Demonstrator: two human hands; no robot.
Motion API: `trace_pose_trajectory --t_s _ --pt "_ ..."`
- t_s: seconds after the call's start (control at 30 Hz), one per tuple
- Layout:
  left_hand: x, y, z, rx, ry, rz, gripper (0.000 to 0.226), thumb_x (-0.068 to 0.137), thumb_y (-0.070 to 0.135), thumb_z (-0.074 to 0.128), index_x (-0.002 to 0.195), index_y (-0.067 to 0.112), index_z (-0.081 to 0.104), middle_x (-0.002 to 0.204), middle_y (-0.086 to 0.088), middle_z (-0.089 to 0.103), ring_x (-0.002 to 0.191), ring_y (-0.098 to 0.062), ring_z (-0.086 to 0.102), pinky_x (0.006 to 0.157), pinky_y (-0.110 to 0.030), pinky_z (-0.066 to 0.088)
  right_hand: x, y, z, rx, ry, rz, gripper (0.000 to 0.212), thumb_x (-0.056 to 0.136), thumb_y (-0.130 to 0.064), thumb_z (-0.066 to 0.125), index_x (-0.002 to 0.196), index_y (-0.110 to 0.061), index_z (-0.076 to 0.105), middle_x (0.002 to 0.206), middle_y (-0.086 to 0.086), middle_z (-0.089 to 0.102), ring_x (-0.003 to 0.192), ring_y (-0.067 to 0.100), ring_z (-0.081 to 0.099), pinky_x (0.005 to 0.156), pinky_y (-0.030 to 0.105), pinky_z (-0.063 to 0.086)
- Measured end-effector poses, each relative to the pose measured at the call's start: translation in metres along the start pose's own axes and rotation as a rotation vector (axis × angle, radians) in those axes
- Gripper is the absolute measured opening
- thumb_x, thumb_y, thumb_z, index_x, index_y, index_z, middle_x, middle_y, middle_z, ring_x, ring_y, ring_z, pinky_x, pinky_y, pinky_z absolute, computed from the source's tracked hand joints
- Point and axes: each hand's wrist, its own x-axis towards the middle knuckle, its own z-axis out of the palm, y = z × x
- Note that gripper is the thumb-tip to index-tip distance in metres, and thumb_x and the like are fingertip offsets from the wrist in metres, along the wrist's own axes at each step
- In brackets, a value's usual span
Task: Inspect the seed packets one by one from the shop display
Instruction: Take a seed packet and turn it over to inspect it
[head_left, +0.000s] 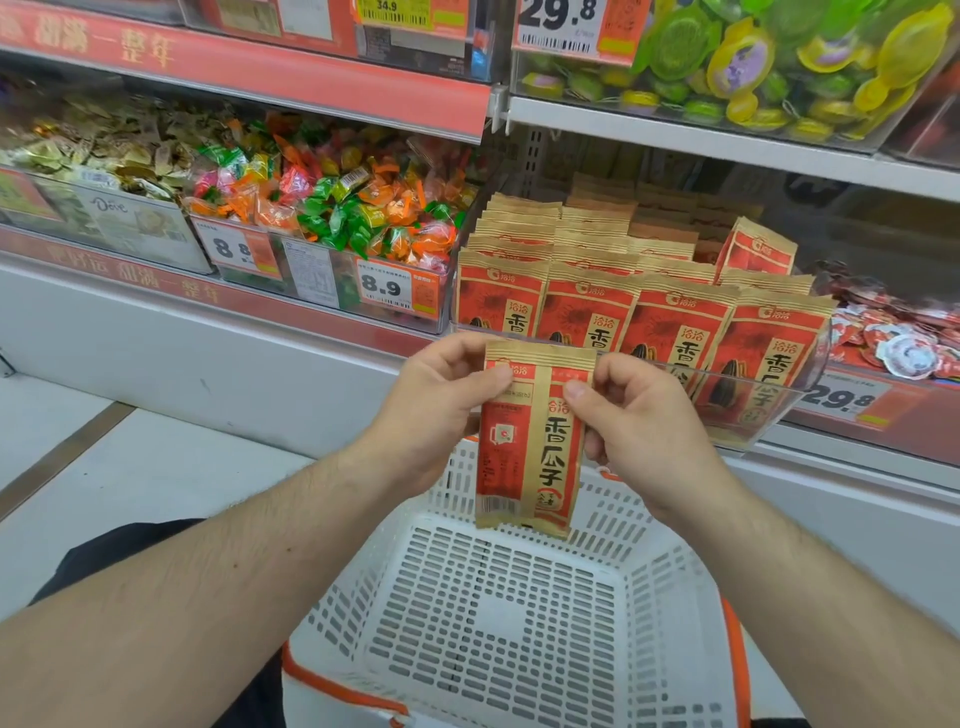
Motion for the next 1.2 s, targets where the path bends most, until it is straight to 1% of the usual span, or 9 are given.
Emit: trace_pose_trajectory --t_s 0.13,0.27,0.4,0.53,0.67,0.8,0.93,1.07,1.2 --pt "0.002 0.004 -0.008 -0.038 -0.043 0.08 0.018 0.07 0.008 0.068 0.088 0.007 0.07 0.086 -0.01 0.074 0.077 -0.023 0.071 0.066 -0.036 0.06 -0.003 -0.002 -0.004 -0.03 -0.012 -0.103 0.021 0.096 -0.017 0.059 0.076 -0.013 0.06 0.05 -0.008 0.056 0.045 0.008 0.052 0.048 0.021 0.042" --pt "0.003 0.006 -0.011 -0.013 -0.058 0.137 0.021 0.061 0.001 0.068 0.064 0.019 0.078 0.073 0.001 0.074 0.072 -0.012 0.072 0.063 -0.024 0.058 -0.005 -0.003 -0.006 -0.019 0.005 -0.147 0.022 0.096 -0.015 0.058 0.075 -0.016 0.063 0.05 -0.002 0.059 0.046 0.008 0.054 0.049 0.021 0.046" --pt "0.004 0.007 -0.014 0.022 -0.081 0.182 0.023 0.06 0.0 0.069 0.061 0.021 0.078 0.072 0.006 0.073 0.072 -0.008 0.069 0.065 -0.023 0.057 -0.006 -0.001 -0.005 -0.031 0.017 -0.142 0.02 0.096 -0.016 0.058 0.078 -0.013 0.065 0.054 0.011 0.063 0.046 0.009 0.058 0.051 0.022 0.049" --pt "0.003 0.007 -0.014 0.031 -0.084 0.196 0.023 0.06 0.0 0.069 0.061 0.022 0.078 0.072 0.007 0.072 0.071 -0.008 0.068 0.064 -0.022 0.056 -0.005 -0.001 -0.005 -0.026 0.023 -0.122 0.022 0.097 -0.017 0.058 0.076 -0.017 0.066 0.053 0.01 0.063 0.047 0.011 0.057 0.051 0.023 0.049" --pt "0.003 0.006 -0.012 -0.002 -0.043 0.146 0.015 0.065 0.002 0.069 0.068 0.016 0.076 0.075 -0.001 0.074 0.073 -0.016 0.072 0.061 -0.029 0.059 -0.006 -0.003 -0.004 -0.045 0.025 -0.114 0.024 0.099 -0.019 0.055 0.078 -0.016 0.066 0.052 0.007 0.062 0.047 0.012 0.058 0.051 0.025 0.05" --pt "0.002 0.004 -0.01 0.01 -0.01 0.055 0.012 0.08 -0.001 0.064 0.089 0.005 0.069 0.083 -0.008 0.075 0.077 -0.023 0.073 0.07 -0.044 0.062 -0.005 -0.005 -0.005 -0.074 -0.033 -0.063 0.025 0.101 -0.023 0.051 0.085 -0.012 0.068 0.05 -0.007 0.062 0.045 0.009 0.056 0.048 0.024 0.045" --pt "0.002 0.005 -0.007 0.007 -0.003 -0.011 0.013 0.09 -0.001 0.06 0.096 0.005 0.07 0.088 -0.009 0.074 0.079 -0.02 0.073 0.072 -0.042 0.061 -0.003 -0.002 -0.009 -0.128 -0.081 -0.018 0.029 0.101 -0.023 0.051 0.087 -0.005 0.07 0.057 -0.005 0.067 0.047 0.009 0.059 0.05 0.026 0.044" --pt "0.001 0.004 -0.008 0.023 -0.094 -0.092 0.024 0.076 0.016 0.068 0.099 0.009 0.069 0.09 -0.006 0.076 0.08 -0.018 0.073 0.063 -0.036 0.061 -0.001 -0.002 -0.009 -0.137 -0.012 -0.02 0.033 0.101 -0.02 0.05 0.078 -0.004 0.068 0.053 0.0 0.064 0.046 0.008 0.056 0.051 0.025 0.045" --pt "-0.002 0.002 -0.005 0.061 -0.152 -0.164 0.028 0.072 0.018 0.069 0.099 0.013 0.071 0.091 -0.004 0.077 0.079 -0.017 0.073 0.059 -0.031 0.057 0.001 -0.004 -0.008 -0.067 0.014 -0.004 0.032 0.101 -0.02 0.051 0.08 -0.004 0.068 0.06 0.0 0.068 0.047 0.007 0.056 0.049 0.021 0.045"
